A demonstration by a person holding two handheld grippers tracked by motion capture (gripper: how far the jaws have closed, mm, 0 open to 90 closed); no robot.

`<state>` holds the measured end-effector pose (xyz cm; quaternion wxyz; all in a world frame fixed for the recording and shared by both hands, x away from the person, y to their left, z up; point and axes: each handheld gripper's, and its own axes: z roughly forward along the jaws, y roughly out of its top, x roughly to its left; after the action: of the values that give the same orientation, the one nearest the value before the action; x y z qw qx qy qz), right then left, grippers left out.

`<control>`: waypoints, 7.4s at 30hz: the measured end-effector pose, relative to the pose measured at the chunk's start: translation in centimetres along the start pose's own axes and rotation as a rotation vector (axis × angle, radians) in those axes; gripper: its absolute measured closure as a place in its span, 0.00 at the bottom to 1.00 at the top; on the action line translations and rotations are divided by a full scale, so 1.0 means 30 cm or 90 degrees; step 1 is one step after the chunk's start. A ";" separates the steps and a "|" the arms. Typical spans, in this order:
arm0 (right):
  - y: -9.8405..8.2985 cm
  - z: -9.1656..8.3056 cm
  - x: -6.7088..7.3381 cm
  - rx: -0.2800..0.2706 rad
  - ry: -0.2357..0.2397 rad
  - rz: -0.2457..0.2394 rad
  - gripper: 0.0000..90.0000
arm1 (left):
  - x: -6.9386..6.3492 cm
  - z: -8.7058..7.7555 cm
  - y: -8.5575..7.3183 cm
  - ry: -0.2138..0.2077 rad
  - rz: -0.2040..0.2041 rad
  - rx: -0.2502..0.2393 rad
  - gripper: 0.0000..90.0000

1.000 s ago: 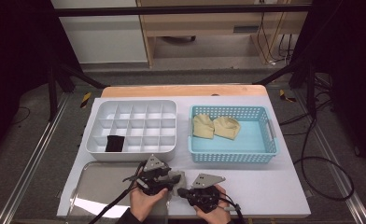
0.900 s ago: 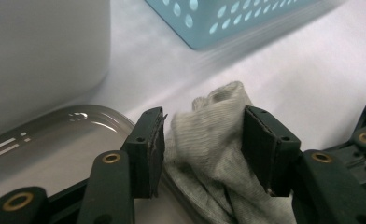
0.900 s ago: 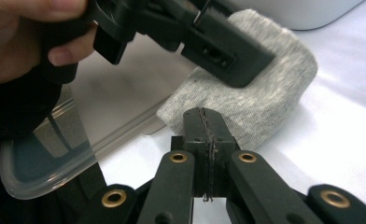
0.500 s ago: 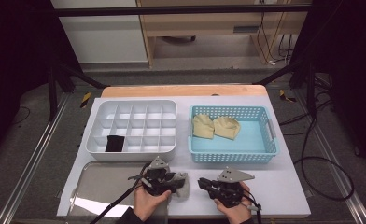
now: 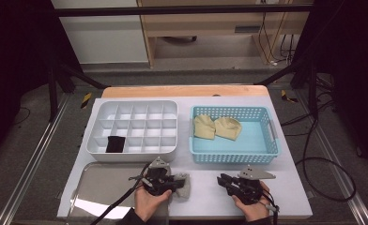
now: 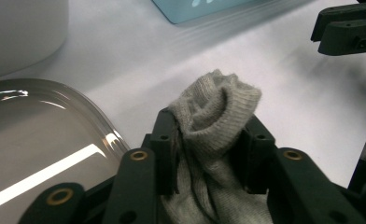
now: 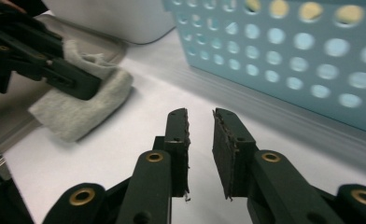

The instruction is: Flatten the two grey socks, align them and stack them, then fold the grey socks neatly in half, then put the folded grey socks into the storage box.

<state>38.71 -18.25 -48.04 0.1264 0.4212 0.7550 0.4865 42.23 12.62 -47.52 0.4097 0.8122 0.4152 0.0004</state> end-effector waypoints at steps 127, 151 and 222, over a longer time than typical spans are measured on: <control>-0.018 -0.066 -0.079 -0.027 -0.058 0.012 0.61 | 0.396 -0.262 0.219 0.274 -0.018 0.021 0.72; -0.016 -0.077 -0.083 -0.034 -0.060 0.016 0.63 | 0.405 -0.263 0.199 0.259 -0.020 0.022 0.92; 0.246 -0.167 -0.098 -0.135 0.055 -0.055 0.58 | 0.150 -0.382 -0.108 0.178 0.053 -0.172 0.52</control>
<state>41.28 -22.37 -39.99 0.1584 0.3513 0.7212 0.5757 39.09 24.32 -43.60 0.4526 0.7586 0.4302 0.1861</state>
